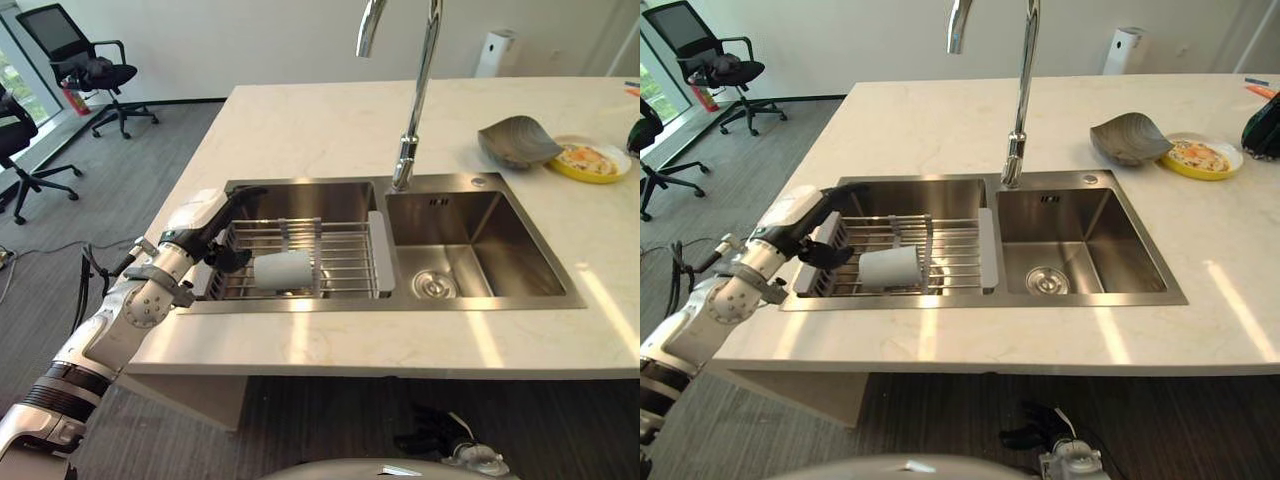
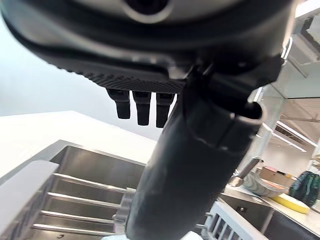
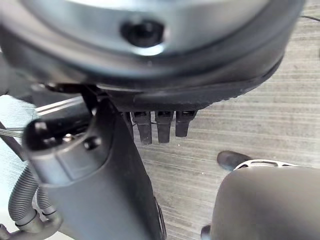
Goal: Place the dishes in the dishwasher.
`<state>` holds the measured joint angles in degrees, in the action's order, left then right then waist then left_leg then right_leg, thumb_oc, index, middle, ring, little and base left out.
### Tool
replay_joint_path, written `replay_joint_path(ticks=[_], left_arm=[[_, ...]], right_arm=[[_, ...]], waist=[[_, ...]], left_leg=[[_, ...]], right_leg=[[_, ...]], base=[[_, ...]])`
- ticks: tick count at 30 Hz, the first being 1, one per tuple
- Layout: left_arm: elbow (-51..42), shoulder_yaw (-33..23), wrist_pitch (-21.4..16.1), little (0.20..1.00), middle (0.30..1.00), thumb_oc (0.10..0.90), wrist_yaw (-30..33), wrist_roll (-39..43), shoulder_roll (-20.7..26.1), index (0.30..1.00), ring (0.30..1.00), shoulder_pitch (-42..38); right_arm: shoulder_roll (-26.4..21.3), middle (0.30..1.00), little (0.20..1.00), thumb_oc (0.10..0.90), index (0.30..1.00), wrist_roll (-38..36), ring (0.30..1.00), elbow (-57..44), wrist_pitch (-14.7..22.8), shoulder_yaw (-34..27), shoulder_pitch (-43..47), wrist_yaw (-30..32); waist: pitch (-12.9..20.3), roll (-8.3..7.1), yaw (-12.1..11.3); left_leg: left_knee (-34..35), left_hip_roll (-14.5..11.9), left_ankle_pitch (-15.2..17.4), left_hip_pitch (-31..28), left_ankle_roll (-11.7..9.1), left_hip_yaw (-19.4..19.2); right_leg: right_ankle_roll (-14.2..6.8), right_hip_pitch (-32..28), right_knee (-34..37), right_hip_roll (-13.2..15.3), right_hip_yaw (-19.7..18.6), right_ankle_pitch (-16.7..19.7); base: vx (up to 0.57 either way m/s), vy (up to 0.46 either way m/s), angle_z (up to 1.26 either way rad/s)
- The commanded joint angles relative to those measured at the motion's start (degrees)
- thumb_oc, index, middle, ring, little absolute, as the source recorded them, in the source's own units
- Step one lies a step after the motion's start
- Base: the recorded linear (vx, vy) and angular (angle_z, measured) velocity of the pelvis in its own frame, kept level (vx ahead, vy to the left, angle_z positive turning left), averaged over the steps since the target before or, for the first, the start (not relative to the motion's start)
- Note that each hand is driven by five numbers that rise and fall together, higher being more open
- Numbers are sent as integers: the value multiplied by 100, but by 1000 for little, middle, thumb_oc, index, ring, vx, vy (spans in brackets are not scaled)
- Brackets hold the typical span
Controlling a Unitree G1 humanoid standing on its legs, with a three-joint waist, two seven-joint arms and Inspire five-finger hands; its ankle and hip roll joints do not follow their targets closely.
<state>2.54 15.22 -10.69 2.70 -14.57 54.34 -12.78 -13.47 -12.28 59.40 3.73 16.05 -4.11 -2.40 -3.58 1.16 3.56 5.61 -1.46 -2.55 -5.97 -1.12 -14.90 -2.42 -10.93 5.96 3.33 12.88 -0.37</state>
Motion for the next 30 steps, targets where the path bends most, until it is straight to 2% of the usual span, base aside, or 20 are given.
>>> replay_joint_path(ticks=[1, 4, 10, 15, 30], left_arm=[[-211, 6, -86, 900, 900, 800, -186, 106, 302, 900, 900, -1225], [-191, 556, 68, 900, 900, 800, -570, -249, 205, 900, 900, -1735], [60, 931, 257, 900, 900, 800, -800, -533, -142, 900, 900, -2065], [264, 990, 416, 900, 900, 800, -819, -854, -486, 900, 900, -2085], [1079, 663, 805, 900, 900, 800, -639, -1495, -775, 900, 900, -1654]], right_arm=[[75, 900, 900, 800, 900, 68, 900, 67, 141, 117, 339, -100], [92, 900, 900, 800, 900, 179, 900, 96, 66, 260, 355, -205], [105, 900, 900, 800, 900, 215, 900, 127, 13, 319, 395, -279], [147, 900, 900, 800, 900, 257, 900, 205, -44, 341, 370, -310], [131, 900, 900, 800, 900, 264, 900, 268, -139, 308, 336, -372]], waist=[[131, 69, 32], [93, 71, 73], [53, 77, 99], [8, 97, 118], [-15, 105, 156]], left_leg=[[-93, -305, -85, -323, -551, -444], [-99, -304, -68, -323, -532, -443], [-102, -303, -43, -361, -522, -459], [-113, -313, -34, -385, -519, -503], [-120, -340, -22, -434, -522, -564]], right_leg=[[-551, 79, -148, 300, 62, -99], [-556, 87, -158, 297, 47, -107], [-560, 77, -157, 316, 31, -117], [-553, 63, -150, 321, 3, -122], [-519, 55, -135, 290, -44, -126]], base=[[-32, 3, 2], [-35, -4, 8], [-13, -2, -1], [-7, -4, 0], [-9, -9, -2]])
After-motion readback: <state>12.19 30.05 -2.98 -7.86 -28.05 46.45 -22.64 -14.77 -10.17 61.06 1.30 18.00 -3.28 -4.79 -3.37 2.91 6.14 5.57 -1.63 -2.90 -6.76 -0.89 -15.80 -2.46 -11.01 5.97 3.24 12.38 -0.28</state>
